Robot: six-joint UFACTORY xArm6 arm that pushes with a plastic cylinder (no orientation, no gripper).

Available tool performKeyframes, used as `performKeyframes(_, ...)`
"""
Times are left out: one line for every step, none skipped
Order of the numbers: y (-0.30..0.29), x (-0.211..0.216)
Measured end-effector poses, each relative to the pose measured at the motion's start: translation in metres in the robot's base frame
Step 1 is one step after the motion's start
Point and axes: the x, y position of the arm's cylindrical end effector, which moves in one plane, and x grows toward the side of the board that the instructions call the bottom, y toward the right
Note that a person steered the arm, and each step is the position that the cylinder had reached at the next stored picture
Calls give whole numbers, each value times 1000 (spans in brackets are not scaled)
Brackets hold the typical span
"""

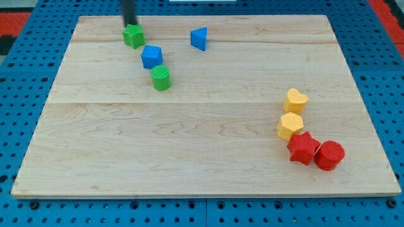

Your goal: Push blue triangle into blue cube

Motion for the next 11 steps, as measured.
performKeyframes(10,25)
performKeyframes(37,45)
performKeyframes(61,61)
performKeyframes(84,83)
performKeyframes(49,94)
performKeyframes(77,109)
performKeyframes(71,65)
performKeyframes(128,68)
performKeyframes(122,136)
performKeyframes(120,115)
performKeyframes(100,48)
